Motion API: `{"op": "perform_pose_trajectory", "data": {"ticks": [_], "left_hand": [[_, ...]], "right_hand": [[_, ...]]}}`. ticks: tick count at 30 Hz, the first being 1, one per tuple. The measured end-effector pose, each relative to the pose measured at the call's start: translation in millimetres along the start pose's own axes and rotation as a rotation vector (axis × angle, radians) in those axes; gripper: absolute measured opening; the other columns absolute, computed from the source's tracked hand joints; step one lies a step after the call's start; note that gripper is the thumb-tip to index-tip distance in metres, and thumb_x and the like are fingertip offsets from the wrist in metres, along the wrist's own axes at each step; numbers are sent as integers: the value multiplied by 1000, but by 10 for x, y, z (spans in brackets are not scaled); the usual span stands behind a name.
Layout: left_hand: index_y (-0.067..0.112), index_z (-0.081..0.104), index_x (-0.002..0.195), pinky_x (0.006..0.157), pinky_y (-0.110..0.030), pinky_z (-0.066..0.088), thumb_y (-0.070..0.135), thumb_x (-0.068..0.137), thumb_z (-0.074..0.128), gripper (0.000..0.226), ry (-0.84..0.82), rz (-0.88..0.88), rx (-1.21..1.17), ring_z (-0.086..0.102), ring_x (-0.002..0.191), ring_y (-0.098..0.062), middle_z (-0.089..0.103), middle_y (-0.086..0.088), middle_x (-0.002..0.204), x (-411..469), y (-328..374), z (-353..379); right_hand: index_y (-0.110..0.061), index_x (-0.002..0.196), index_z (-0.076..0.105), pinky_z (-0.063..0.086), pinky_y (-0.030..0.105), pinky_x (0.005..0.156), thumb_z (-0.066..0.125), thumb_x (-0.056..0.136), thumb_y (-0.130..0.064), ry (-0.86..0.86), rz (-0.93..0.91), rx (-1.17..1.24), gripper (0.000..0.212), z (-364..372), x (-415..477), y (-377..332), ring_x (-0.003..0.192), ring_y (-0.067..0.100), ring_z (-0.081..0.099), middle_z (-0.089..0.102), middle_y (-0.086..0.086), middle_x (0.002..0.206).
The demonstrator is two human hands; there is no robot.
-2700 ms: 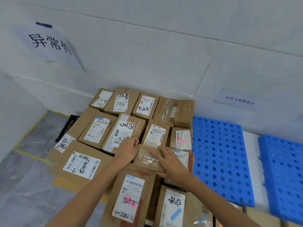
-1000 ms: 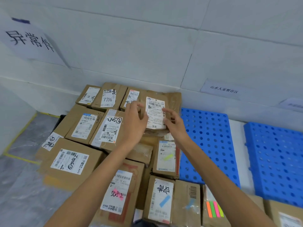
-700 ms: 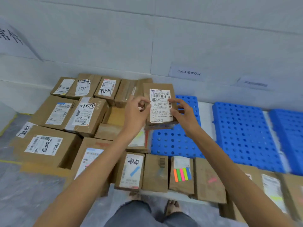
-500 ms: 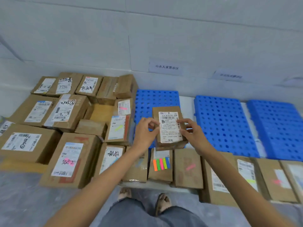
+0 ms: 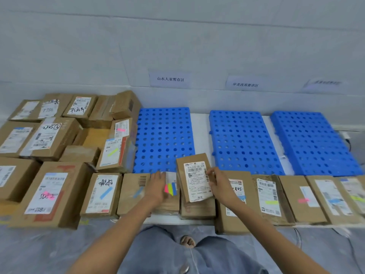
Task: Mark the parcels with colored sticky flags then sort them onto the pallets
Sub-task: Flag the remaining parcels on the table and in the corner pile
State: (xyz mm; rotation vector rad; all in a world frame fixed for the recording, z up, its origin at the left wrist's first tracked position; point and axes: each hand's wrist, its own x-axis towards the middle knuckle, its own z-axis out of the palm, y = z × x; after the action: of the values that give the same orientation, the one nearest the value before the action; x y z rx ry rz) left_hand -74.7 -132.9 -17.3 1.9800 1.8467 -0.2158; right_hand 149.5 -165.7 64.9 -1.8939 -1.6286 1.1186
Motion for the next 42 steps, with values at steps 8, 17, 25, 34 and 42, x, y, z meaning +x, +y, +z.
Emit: {"op": "perform_pose_trajectory", "data": {"ticks": [8, 17, 25, 34, 42], "left_hand": [[16, 53, 119, 88, -29, 40, 36, 79, 72, 48, 117, -106, -104, 49, 113, -22, 56, -4, 116, 114, -216, -145], [8, 58, 93, 61, -26, 51, 17, 94, 55, 10, 164, -29, -938, 60, 66, -14, 62, -6, 81, -126, -2, -1155], [18, 57, 113, 47, -15, 40, 24, 95, 54, 19, -231, 263, -999, 51, 46, -3, 57, 9, 57, -511, 491, -1667], [32, 56, 124, 88, -35, 54, 9, 90, 59, 42, -501, 285, -1232, 64, 103, -20, 63, -1, 121, -585, 538, -1597], [27, 52, 127, 92, -39, 52, -1, 90, 55, 47, -611, 336, -1194, 60, 112, -22, 54, -1, 134, -581, 552, -1587]], "right_hand": [[-16, 103, 46, 39, 11, 60, 47, 90, 2, -23, -35, -13, 22, -69, 21, 104, 86, 1, 50, 52, 0, 109], [-22, 122, 53, 35, 23, 95, 52, 94, -14, 144, -476, -217, 29, -315, 84, -351, 118, 9, 39, 47, -5, 125], [-24, 118, 59, 33, 26, 94, 60, 79, -49, 66, -892, -421, 46, -476, 144, -783, 106, 14, 46, 55, -2, 109], [-22, 110, 64, 40, 25, 82, 74, 71, -44, -112, -804, -332, 46, -737, 105, -706, 90, 11, 48, 57, -4, 96], [-20, 104, 66, 35, 15, 79, 76, 71, -39, -168, -831, -392, 40, -836, 10, -697, 88, 2, 40, 56, -6, 96]]}}
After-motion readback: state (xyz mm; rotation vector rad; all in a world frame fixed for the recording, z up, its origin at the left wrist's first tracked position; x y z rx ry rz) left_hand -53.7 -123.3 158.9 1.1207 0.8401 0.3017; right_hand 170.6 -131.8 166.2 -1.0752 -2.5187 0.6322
